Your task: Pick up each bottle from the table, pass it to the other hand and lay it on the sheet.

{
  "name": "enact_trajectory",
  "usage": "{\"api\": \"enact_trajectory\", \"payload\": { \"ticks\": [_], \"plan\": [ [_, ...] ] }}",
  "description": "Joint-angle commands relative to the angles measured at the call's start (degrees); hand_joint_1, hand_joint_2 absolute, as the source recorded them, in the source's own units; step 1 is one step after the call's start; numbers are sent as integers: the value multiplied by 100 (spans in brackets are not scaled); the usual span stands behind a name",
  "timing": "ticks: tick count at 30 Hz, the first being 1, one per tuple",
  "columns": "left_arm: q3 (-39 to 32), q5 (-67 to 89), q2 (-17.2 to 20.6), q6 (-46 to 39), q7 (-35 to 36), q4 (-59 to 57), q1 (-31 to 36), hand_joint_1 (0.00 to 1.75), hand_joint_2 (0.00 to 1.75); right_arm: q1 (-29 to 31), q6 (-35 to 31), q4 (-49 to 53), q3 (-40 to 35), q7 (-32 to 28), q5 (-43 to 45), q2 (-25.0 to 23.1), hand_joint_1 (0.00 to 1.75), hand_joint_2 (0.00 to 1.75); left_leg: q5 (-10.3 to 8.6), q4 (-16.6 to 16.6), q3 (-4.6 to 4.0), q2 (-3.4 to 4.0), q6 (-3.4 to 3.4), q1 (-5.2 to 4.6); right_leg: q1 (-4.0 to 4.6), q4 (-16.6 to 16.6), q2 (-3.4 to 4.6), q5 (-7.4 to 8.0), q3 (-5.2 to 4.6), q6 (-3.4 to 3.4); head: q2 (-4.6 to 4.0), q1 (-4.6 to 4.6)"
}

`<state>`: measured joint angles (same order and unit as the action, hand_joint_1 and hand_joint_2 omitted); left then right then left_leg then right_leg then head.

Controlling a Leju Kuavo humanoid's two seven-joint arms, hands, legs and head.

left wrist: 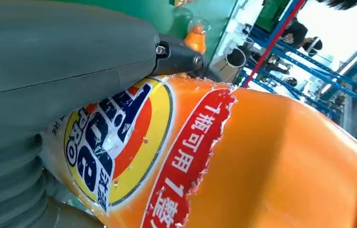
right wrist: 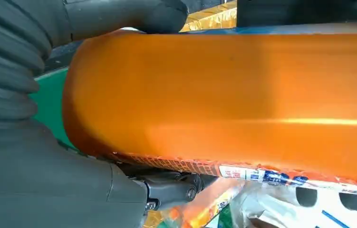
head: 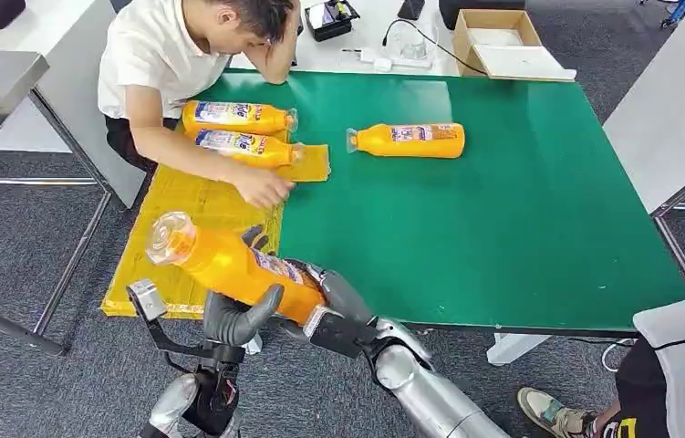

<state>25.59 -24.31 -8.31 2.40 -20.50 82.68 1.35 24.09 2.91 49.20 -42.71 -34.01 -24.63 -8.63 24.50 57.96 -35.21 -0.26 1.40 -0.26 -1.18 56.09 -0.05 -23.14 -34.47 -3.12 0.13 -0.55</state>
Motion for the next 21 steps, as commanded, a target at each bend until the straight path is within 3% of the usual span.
{"api": "enact_trajectory", "payload": {
  "ticks": [1,7,8,9,11,12,15,17,18,21],
  "plan": [
    [42,120,-72,40,-67,-215,335,175,175,-40,58,-278,-520,-179,4,157,0,175,7,-4,26,-15,-9,9,10,-8,-17,-11,33,14,0,0],
    [-163,70,-6,-37,-47,-160,332,175,175,-241,-364,-135,-273,-272,64,77,0,175,8,-2,22,-9,-10,10,10,-4,-11,-10,25,15,0,0],
    [-209,126,21,-108,-64,-143,337,175,175,-285,-490,-95,-198,-296,88,74,0,0,3,-2,11,-7,-7,6,6,-4,-8,-5,14,10,0,0],
    [-274,261,89,-236,-76,-119,356,175,175,-384,-745,-22,-50,-336,108,62,0,0,2,-4,9,-8,-6,5,6,-5,-9,-4,12,9,0,0],
    [-384,555,302,-380,-32,-141,445,175,175,-606,-2136,292,122,-494,-541,76,0,0,4,-3,15,-11,-9,8,9,-5,-13,-7,19,13,0,2],
    [-428,877,407,-556,-45,-208,495,175,175,-833,-2494,639,387,-570,-329,33,0,0,7,-5,24,-12,-12,11,12,-6,-14,-11,29,17,0,0],
    [-619,2693,711,-1528,-395,-325,601,175,175,-1378,-2909,1840,557,-591,-291,204,0,0,12,-2,26,-8,-15,13,14,-2,-10,-15,29,21,0,2],
    [-805,4254,825,-2382,-245,-578,738,175,175,-1775,-2464,2662,650,-599,231,290,0,0,13,-1,25,-13,-16,12,13,3,-14,-19,30,22,0,0],
    [-883,4742,842,-2572,-102,-725,820,175,175,-1931,-2365,2841,757,-599,353,285,0,175,8,-5,20,-12,-13,12,13,-4,-14,-13,24,18,0,2],
    [-1062,5314,840,-2782,-4,-1014,968,175,175,-2069,-2294,2970,823,-599,345,277,0,175,2,-6,8,-17,-9,8,8,-3,-19,-9,13,13,0,0]
  ]
}}
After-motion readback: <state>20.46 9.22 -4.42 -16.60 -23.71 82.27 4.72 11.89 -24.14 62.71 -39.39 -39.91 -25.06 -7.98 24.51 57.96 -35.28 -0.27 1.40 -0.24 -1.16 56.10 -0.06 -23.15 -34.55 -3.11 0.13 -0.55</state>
